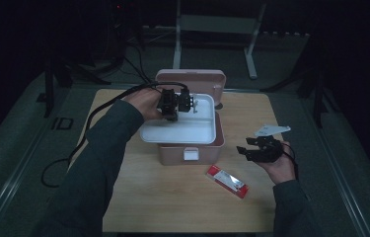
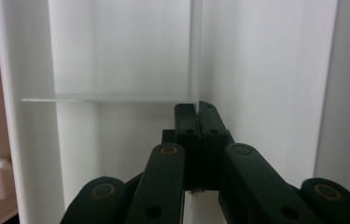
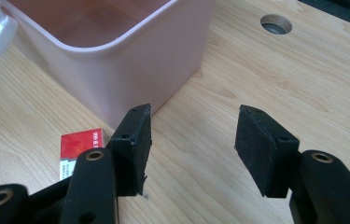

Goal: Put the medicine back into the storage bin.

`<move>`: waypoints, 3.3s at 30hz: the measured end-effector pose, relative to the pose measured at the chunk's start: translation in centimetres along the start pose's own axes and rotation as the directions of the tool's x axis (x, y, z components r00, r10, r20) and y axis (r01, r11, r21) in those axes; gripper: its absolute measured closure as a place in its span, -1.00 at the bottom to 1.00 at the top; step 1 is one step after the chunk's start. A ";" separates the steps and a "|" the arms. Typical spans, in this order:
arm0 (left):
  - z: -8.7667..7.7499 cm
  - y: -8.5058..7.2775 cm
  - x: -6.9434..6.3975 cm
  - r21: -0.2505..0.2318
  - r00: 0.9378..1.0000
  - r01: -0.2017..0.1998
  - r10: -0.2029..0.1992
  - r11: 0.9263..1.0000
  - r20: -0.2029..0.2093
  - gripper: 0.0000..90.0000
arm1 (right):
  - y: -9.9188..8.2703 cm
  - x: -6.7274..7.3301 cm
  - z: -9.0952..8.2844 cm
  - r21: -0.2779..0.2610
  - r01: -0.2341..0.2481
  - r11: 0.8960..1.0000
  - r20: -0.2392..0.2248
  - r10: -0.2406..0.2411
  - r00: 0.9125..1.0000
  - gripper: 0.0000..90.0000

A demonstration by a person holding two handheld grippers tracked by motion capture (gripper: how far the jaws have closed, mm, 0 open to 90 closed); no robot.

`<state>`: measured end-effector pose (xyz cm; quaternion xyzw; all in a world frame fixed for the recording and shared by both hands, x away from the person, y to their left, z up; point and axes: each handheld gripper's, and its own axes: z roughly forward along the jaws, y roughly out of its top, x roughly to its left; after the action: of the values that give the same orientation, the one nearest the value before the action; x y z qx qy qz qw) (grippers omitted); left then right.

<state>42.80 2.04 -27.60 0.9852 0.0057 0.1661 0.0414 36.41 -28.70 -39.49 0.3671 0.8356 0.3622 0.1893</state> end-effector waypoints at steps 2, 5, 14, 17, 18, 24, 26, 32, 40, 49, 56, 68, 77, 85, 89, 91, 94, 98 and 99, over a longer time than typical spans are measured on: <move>-0.2 -0.2 0.0 0.005 1.000 -0.006 0.006 1.000 -0.007 0.97 | -0.1 0.0 0.0 0.000 -0.001 1.000 0.000 0.001 1.000 0.01; -0.3 -0.5 -0.1 0.012 1.000 0.001 -0.001 1.000 -0.005 0.97 | -0.1 0.0 0.0 0.001 0.000 1.000 0.001 0.000 1.000 0.00; -0.9 -1.4 -0.3 0.018 1.000 -0.011 0.011 1.000 -0.010 0.98 | -0.3 -0.1 -0.2 0.001 -0.001 1.000 0.002 0.001 1.000 0.02; -1.1 -1.8 -0.5 0.020 1.000 -0.013 0.013 1.000 -0.018 0.97 | -0.3 -0.2 -0.2 0.003 -0.001 1.000 0.003 0.001 1.000 0.02; -1.1 -1.8 -0.5 0.020 1.000 -0.013 0.013 1.000 -0.018 0.97 | -0.3 -0.2 -0.2 0.003 -0.001 1.000 0.003 0.001 1.000 0.02; -1.3 -2.3 -0.6 0.017 1.000 -0.009 0.009 1.000 -0.022 0.97 | -0.3 -0.2 -0.3 0.004 -0.001 1.000 0.003 0.001 1.000 0.02; -1.4 -2.6 -0.6 0.016 1.000 -0.003 0.004 1.000 -0.017 0.97 | -0.3 -0.2 -0.3 0.005 0.000 1.000 0.004 0.000 1.000 0.02; -1.6 -3.1 -0.6 0.013 1.000 0.002 -0.002 1.000 -0.017 0.97 | -0.4 -0.3 -0.3 0.006 0.001 1.000 0.005 -0.001 1.000 0.02; -1.7 -3.9 -0.6 0.008 1.000 0.016 -0.016 1.000 -0.023 0.97 | -0.4 -0.3 -0.4 0.006 -0.001 1.000 0.006 0.001 1.000 0.02; -1.9 -4.7 -0.5 0.006 0.999 0.031 -0.031 1.000 -0.023 0.97 | -0.4 -0.4 -0.6 0.008 -0.001 1.000 0.008 0.001 1.000 0.02; -1.9 -5.4 -0.5 0.019 0.999 0.037 -0.037 0.999 -0.022 0.97 | -0.4 -0.5 -0.7 0.007 -0.001 1.000 0.010 0.001 1.000 0.02; -2.2 -6.6 -0.5 0.022 0.998 0.056 -0.055 0.998 -0.026 0.97 | -0.5 -0.5 -0.6 0.010 -0.001 1.000 0.012 0.001 1.000 0.02; -2.1 -7.5 -0.5 0.021 0.998 0.063 -0.062 0.998 -0.030 0.97 | -0.6 -0.6 -0.6 0.013 -0.001 1.000 0.012 0.000 1.000 0.02; -1.9 -8.5 -0.6 0.017 0.997 0.075 -0.075 0.997 -0.026 0.97 | -0.6 -0.6 -0.8 0.021 0.009 1.000 0.015 -0.009 1.000 0.02; -1.9 -9.0 -0.7 0.012 0.996 0.085 -0.085 0.996 -0.021 0.97 | -0.6 -0.5 -0.8 0.029 0.015 0.999 0.015 -0.015 1.000 0.02; -1.8 -9.4 -0.7 0.013 0.996 0.089 -0.089 0.996 -0.021 0.97 | -0.6 -0.5 -0.8 0.035 0.015 0.999 0.016 -0.016 1.000 0.02; -1.6 -10.1 -0.8 0.014 0.994 0.104 -0.104 0.994 -0.017 0.97 | -0.6 -0.5 -0.8 0.041 0.023 0.999 0.019 -0.024 1.000 0.02; -1.6 -10.9 -0.8 0.018 0.993 0.121 -0.121 0.993 -0.015 0.97 | -0.6 -0.4 -0.7 0.048 0.024 0.999 0.016 -0.025 1.000 0.02; -1.6 -11.1 -0.8 0.022 0.992 0.123 -0.123 0.992 -0.014 0.97 | -0.5 -0.4 -0.6 0.050 0.028 0.998 0.015 -0.028 0.999 0.02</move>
<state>41.53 13.20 -27.31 0.9823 0.0687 0.1693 0.0404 36.05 -29.57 -39.44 0.3628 0.8479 0.3359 0.1917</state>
